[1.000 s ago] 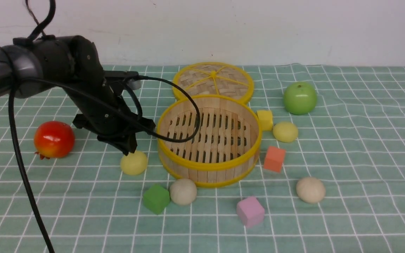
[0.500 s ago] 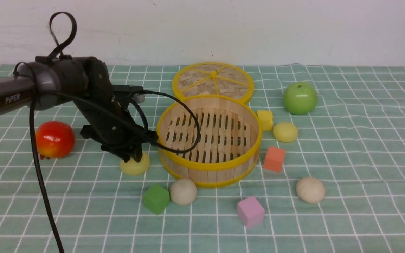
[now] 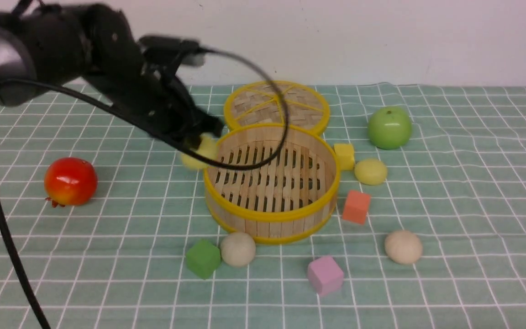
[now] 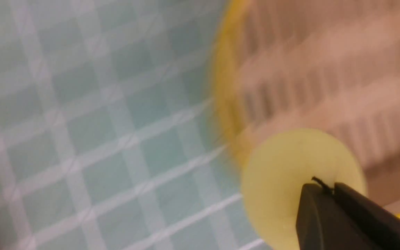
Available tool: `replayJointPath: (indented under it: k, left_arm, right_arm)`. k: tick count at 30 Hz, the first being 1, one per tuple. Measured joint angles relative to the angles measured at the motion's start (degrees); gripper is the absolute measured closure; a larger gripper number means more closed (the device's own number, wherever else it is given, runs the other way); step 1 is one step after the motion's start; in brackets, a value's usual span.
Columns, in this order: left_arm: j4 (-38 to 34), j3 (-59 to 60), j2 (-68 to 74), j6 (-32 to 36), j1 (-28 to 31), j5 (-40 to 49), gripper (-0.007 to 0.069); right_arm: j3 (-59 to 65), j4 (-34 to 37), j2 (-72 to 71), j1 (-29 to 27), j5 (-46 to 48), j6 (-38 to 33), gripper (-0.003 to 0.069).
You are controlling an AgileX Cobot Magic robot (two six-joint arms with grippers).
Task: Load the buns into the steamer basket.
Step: Use the left arm to put the steamed stuffed bun into the steamer, then use the left arm to grab a steamed stuffed bun
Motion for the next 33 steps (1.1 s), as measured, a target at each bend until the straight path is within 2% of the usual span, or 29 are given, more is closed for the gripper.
replayJointPath:
  k: [5,9,12,15,20,22,24,26,29,31,33]
  left_arm:
    - [-0.6,-0.52,3.65,0.13,-2.46,-5.74,0.0638]
    - [-0.03,-1.79,9.77,0.13,-2.3,-8.65,0.062]
    - [0.19,-3.91,13.51,0.13,-2.13,-9.48,0.0566]
    - [1.45,-5.86,15.81,-0.54,-2.13,-9.91,0.0479]
    - [4.89,-6.78,15.45,-6.86,-2.01,-9.37,0.0346]
    - [5.7,-6.78,13.81,-9.07,-2.01,-6.63,0.0319]
    - [6.04,-6.78,11.42,-9.88,-2.16,-2.84,0.0319]
    - [6.04,-6.78,7.95,-10.58,-3.12,2.56,0.0354]
    - [5.98,-3.35,1.76,-10.13,-7.24,9.33,0.0466]
    - [5.69,1.71,-1.04,-9.53,-10.87,11.71,0.0552]
    - [4.99,5.88,-1.49,-10.07,-13.63,12.43,0.0607]
  right_arm:
    - [0.0,0.0,0.0,0.0,0.0,0.0,0.0419]
    - [0.0,0.0,0.0,0.0,0.0,0.0,0.0419]
    - [0.0,0.0,0.0,0.0,0.0,0.0,0.0419]
    - [0.0,0.0,0.0,0.0,0.0,0.0,0.0419]
    - [0.0,0.0,0.0,0.0,0.0,0.0,0.0419]
    - [0.0,0.0,0.0,0.0,0.0,0.0,0.0419]
    - [0.0,0.0,0.0,0.0,0.0,0.0,0.0419]
    - [0.0,0.0,0.0,0.0,0.0,0.0,0.0419]
    - [0.0,0.0,0.0,0.0,0.0,0.0,0.0419]
    - [0.0,0.0,0.0,0.0,0.0,0.0,0.0419]
    - [0.0,0.0,0.0,0.0,0.0,0.0,0.0419]
